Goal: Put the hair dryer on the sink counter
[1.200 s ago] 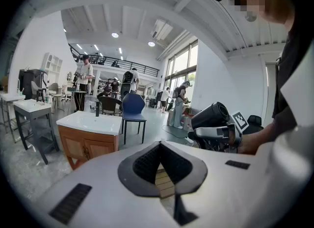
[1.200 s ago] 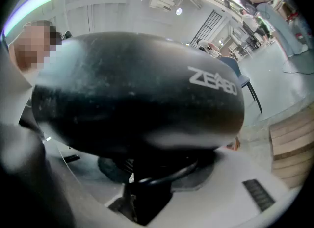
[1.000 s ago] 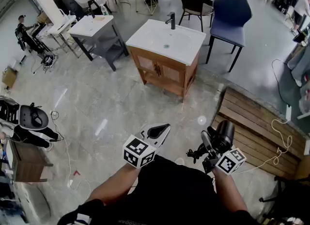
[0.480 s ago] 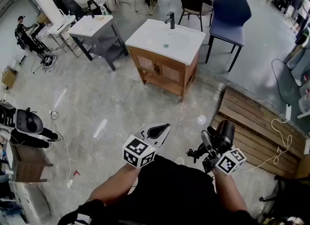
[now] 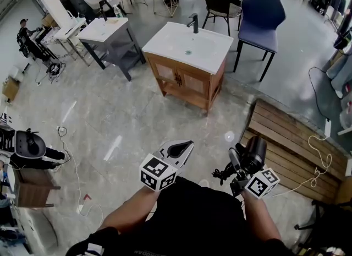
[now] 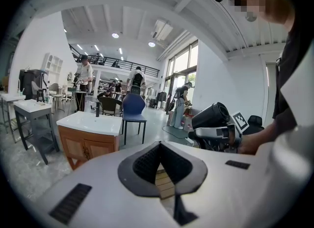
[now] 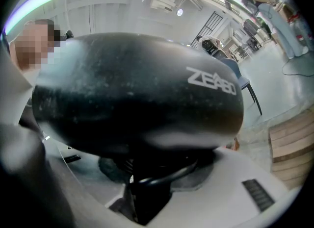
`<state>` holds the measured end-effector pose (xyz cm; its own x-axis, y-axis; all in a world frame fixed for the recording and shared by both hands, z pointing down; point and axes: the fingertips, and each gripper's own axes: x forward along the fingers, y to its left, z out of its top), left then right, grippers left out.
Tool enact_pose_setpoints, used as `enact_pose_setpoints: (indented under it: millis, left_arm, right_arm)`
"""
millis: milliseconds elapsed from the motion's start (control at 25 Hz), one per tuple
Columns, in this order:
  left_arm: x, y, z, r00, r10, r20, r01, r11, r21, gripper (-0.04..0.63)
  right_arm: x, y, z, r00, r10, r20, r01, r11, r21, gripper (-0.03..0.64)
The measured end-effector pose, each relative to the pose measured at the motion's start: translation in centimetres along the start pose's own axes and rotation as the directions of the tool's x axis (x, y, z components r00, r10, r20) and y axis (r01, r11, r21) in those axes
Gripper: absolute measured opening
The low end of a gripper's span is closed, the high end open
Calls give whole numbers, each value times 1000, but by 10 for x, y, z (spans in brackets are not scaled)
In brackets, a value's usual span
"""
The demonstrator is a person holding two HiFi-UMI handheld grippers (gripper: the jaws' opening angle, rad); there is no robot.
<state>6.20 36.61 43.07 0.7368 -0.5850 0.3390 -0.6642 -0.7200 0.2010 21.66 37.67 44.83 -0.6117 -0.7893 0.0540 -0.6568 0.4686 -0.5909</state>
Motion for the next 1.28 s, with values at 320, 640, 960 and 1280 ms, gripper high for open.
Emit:
enact_pose_setpoints:
  millis: [320,640,960,1280]
  left_arm:
    - [6,2,0,1000,-7,-9,7,1000,-3,0]
    - [7,20,0,999,-26,-37,26,1000,-4,0]
    - [12,75,6,997,-60,-49,59,998,-20,0]
    - [-1,157,40,998,-57,-13,57,998,-32,0]
  right_arm:
    - [1,-4,7,999,9,30,-10,1000,10,167]
    - [21,-3,4,999,20,31,-21,1000,23,172]
    - [72,-2,-1,999,-33,14,32,998,45,175]
    - [141,20,10,999,-50,12,50,998,43,176]
